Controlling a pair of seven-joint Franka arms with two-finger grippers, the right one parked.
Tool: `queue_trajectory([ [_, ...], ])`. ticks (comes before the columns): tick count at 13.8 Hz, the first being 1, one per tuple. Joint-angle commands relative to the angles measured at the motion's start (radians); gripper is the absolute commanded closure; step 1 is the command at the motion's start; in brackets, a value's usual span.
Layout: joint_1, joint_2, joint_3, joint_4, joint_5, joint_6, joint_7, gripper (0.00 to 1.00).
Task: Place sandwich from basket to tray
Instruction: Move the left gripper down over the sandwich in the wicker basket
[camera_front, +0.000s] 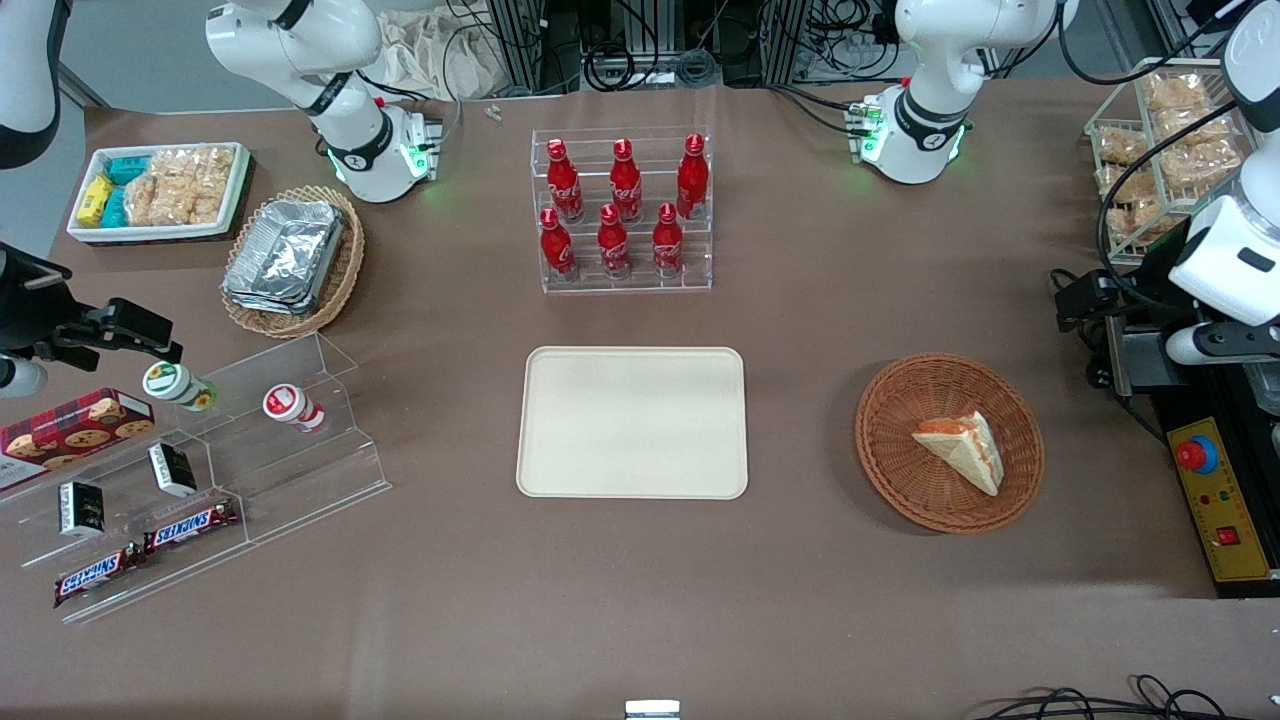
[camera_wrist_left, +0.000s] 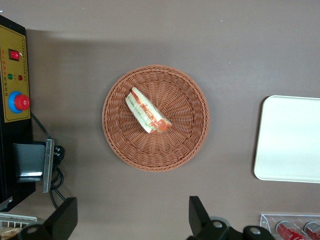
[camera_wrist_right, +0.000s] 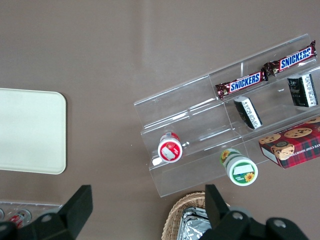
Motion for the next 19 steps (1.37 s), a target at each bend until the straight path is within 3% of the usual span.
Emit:
queue_trajectory([
  [1,-0.005,0.003,-0.003,0.012,0.021,-0.017,-0.055,0.0],
  [6,-0.012,0.071,-0.007,0.007,0.045,0.017,-0.291,0.0],
  [9,-0.012,0.156,-0.008,-0.011,0.046,0.067,-0.654,0.0],
  [14,-0.008,0.269,-0.002,-0.182,0.048,0.404,-0.933,0.0],
  [17,0.002,0.298,0.001,-0.285,0.049,0.515,-0.954,0.0],
  [19,0.002,0.327,0.015,-0.341,0.089,0.578,-0.955,0.0],
])
